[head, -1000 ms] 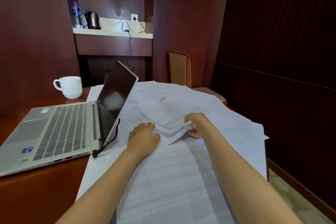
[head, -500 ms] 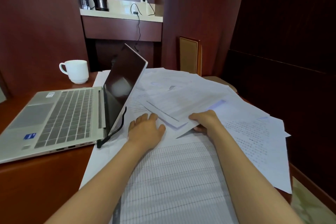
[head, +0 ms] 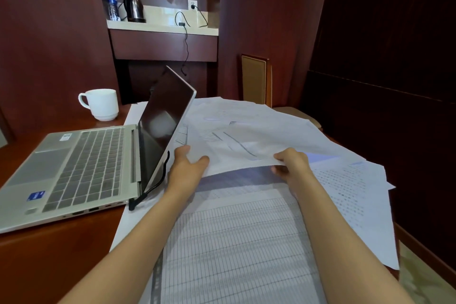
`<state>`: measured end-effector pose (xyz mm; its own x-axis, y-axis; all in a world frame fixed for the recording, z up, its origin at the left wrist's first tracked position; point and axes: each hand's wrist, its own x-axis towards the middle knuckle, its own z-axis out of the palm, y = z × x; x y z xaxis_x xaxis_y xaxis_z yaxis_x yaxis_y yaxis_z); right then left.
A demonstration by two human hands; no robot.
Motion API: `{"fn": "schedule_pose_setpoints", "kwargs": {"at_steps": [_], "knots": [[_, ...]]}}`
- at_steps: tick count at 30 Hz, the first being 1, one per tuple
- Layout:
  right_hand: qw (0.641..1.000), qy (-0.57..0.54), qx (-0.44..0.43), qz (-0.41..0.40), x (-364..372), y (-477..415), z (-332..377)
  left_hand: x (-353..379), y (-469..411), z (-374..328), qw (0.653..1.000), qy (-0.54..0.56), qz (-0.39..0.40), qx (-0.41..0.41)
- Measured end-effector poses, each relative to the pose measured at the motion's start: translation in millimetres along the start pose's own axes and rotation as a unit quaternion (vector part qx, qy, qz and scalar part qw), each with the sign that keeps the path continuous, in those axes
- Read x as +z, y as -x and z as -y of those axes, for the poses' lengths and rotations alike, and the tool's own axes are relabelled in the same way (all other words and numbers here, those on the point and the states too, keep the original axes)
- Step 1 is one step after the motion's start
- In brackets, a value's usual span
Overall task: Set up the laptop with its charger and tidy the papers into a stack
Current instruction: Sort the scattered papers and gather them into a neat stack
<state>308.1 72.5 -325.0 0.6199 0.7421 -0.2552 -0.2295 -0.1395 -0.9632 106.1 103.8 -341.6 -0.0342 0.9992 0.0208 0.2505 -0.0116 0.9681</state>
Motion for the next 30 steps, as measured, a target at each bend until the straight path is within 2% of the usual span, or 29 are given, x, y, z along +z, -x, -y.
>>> {"fn": "schedule_pose_setpoints", "kwargs": {"at_steps": [2, 3, 5, 7, 9, 10, 12, 14, 17, 19, 22, 24, 26, 30], "knots": [[0.999, 0.031, 0.025, 0.018, -1, 0, -1, -3, -3, -1, 0.99, 0.128, 0.006, -0.064], [0.998, 0.062, 0.021, 0.007, -2, -1, -3, -4, -1, -2, 0.984, 0.156, 0.017, -0.083], [0.984, 0.166, -0.044, -0.053, -2, 0, -6, -5, 2, -5, 0.979, 0.175, 0.044, -0.092], [0.953, 0.249, -0.128, -0.114, -3, 1, -7, -5, 5, -8, 0.974, 0.194, 0.06, -0.099], [0.942, 0.242, -0.183, -0.142, -2, 1, -6, -8, 4, -10, 0.967, 0.215, 0.066, -0.117], [0.951, 0.197, -0.194, -0.138, 0, 0, -5, -10, 3, -9, 0.966, 0.215, 0.067, -0.124], [0.975, 0.08, -0.183, -0.096, 4, 4, 1, -11, 2, -9, 0.968, 0.205, 0.074, -0.127], [0.988, 0.041, -0.144, -0.033, 7, 8, 5, -11, 2, -9, 0.968, 0.201, 0.077, -0.129], [0.992, 0.111, -0.038, 0.036, 8, 10, 6, -11, -1, -7, 0.966, 0.201, 0.088, -0.137], [0.985, 0.169, 0.003, 0.039, 5, 11, 5, -12, -2, -7, 0.963, 0.21, 0.084, -0.147], [0.967, 0.253, -0.005, 0.029, -2, 12, 9, -12, 0, -12, 0.952, 0.256, 0.074, -0.153], [0.939, 0.341, -0.031, 0.02, -4, 13, 9, -13, 1, -15, 0.942, 0.279, 0.074, -0.173], [0.913, 0.402, -0.061, 0.007, -2, 14, 7, -15, -1, -14, 0.947, 0.247, 0.093, -0.181], [0.879, 0.465, -0.106, -0.025, 6, 17, -2, -13, -5, -8, 0.984, 0.029, 0.117, -0.129]]}}
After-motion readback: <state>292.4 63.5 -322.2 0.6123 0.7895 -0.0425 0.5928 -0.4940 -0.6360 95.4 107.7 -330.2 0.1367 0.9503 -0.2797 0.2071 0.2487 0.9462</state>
